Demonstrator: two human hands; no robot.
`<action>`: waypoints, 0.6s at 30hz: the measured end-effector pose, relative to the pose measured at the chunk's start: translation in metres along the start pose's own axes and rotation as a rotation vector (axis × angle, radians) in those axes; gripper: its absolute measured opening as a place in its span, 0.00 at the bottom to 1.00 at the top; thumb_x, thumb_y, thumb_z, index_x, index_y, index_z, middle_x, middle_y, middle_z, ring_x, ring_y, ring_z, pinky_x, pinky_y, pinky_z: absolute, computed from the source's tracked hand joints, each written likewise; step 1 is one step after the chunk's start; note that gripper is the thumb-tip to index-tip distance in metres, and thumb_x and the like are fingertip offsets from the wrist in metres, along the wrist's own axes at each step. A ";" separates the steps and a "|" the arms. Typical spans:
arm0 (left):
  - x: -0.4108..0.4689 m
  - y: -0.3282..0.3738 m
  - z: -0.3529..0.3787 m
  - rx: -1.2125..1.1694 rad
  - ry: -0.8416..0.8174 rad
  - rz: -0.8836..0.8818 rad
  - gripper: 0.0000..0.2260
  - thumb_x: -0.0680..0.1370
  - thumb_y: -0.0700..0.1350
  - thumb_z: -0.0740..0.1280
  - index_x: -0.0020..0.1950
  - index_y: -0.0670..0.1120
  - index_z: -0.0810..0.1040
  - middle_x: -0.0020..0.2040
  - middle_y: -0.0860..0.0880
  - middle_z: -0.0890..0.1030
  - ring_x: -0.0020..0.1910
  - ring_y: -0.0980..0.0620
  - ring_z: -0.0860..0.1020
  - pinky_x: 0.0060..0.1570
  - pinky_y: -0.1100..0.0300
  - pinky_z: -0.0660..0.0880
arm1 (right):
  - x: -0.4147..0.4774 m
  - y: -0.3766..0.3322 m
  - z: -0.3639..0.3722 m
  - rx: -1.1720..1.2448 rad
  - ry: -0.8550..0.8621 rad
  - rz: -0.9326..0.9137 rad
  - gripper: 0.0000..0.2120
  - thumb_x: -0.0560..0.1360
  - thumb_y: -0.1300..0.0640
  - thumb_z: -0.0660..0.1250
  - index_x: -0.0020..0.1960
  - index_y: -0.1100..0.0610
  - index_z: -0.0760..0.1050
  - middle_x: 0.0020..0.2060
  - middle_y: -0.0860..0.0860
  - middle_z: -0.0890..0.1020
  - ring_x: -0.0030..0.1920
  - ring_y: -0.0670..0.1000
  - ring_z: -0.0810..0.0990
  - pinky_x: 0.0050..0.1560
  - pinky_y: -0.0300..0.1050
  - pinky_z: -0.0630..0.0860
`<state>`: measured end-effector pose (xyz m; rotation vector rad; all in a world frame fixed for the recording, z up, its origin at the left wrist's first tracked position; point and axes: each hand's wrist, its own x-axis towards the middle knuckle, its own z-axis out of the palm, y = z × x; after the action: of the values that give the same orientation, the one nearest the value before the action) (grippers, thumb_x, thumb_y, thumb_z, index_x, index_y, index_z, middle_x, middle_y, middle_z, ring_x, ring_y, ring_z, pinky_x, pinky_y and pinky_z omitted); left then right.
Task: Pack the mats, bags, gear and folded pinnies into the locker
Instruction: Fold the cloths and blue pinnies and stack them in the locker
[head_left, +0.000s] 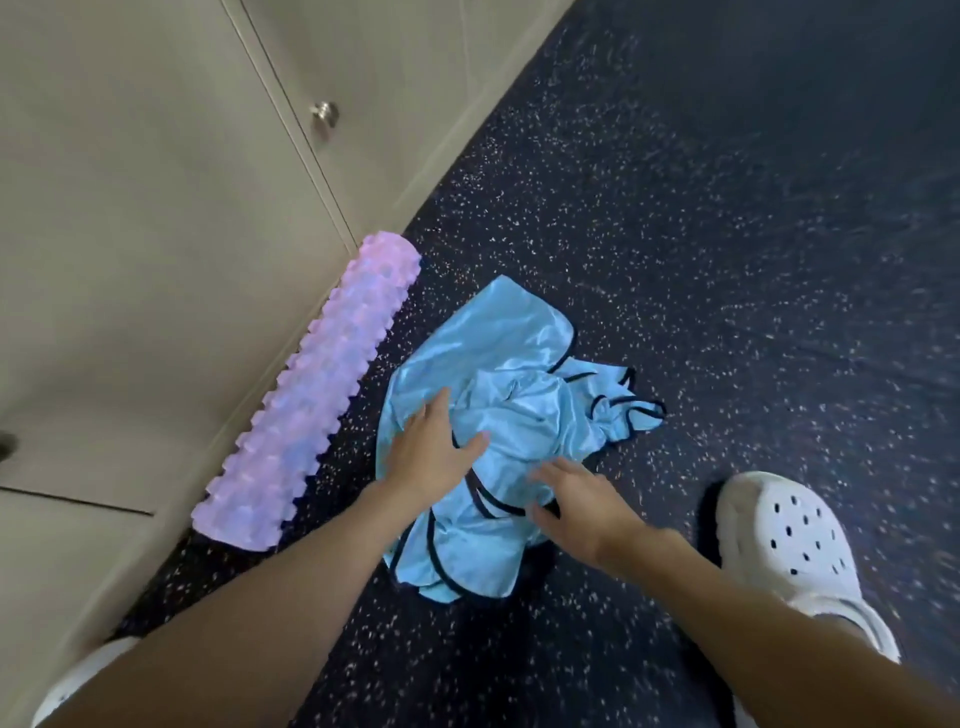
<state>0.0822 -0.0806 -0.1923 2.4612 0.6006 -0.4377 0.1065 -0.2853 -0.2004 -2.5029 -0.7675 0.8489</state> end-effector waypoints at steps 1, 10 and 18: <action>0.006 0.003 0.003 -0.002 0.024 -0.023 0.32 0.78 0.60 0.66 0.76 0.45 0.64 0.74 0.45 0.70 0.71 0.42 0.70 0.67 0.46 0.69 | -0.001 0.002 0.004 0.001 -0.010 0.000 0.20 0.81 0.48 0.61 0.71 0.52 0.67 0.67 0.48 0.71 0.69 0.51 0.68 0.69 0.50 0.62; -0.017 0.010 -0.016 -0.153 0.226 0.149 0.06 0.79 0.45 0.69 0.51 0.42 0.78 0.48 0.42 0.81 0.47 0.45 0.78 0.51 0.49 0.75 | -0.018 -0.008 -0.013 0.082 0.127 0.049 0.25 0.81 0.49 0.61 0.75 0.51 0.61 0.67 0.50 0.71 0.68 0.53 0.69 0.70 0.52 0.64; -0.080 0.058 -0.155 -0.155 0.486 0.517 0.06 0.78 0.40 0.69 0.45 0.48 0.74 0.36 0.57 0.72 0.33 0.63 0.70 0.36 0.70 0.65 | -0.035 -0.086 -0.110 0.201 0.362 -0.119 0.39 0.75 0.45 0.71 0.78 0.52 0.55 0.72 0.53 0.67 0.71 0.54 0.65 0.71 0.53 0.65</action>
<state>0.0708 -0.0578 -0.0104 2.4506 0.1480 0.4037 0.1222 -0.2596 -0.0593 -2.3126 -0.6623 0.3930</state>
